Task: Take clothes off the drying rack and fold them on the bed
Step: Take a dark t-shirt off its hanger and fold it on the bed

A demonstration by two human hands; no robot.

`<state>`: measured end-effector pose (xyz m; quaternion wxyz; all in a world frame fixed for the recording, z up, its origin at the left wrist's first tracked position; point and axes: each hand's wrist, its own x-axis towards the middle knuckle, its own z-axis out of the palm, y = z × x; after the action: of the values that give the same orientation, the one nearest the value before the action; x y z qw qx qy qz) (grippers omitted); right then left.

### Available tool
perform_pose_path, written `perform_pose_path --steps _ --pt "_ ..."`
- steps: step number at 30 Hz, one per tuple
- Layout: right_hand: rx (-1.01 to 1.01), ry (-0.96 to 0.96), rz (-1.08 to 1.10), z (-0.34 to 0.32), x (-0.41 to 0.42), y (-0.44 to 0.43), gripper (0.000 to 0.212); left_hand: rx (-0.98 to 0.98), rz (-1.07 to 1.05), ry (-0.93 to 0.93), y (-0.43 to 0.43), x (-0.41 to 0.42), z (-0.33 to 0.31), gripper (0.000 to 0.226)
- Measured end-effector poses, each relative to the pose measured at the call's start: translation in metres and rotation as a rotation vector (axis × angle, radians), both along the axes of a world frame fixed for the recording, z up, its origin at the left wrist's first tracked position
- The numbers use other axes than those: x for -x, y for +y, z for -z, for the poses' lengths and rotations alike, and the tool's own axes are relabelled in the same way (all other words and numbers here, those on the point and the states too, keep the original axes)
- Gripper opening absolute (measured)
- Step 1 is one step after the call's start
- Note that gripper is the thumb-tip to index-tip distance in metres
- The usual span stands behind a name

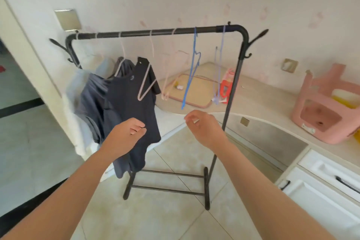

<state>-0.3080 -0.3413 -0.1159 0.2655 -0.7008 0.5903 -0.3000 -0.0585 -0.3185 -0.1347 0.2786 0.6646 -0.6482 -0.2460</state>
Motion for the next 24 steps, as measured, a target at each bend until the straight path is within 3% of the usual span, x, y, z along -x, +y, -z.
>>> perform_pose_path --steps 11,17,24 --pt "0.03 0.0 -0.065 -0.041 -0.163 -0.109 0.017 0.052 -0.154 0.076 -0.088 -0.149 -0.026 0.03" --pt "-0.005 -0.13 -0.077 -0.05 -0.205 -0.173 0.016 0.012 -0.214 0.165 -0.148 -0.172 -0.022 0.036" --pt "-0.094 -0.152 -0.097 -0.032 -0.249 -0.251 0.012 -0.032 -0.201 0.195 -0.212 -0.182 -0.01 0.035"
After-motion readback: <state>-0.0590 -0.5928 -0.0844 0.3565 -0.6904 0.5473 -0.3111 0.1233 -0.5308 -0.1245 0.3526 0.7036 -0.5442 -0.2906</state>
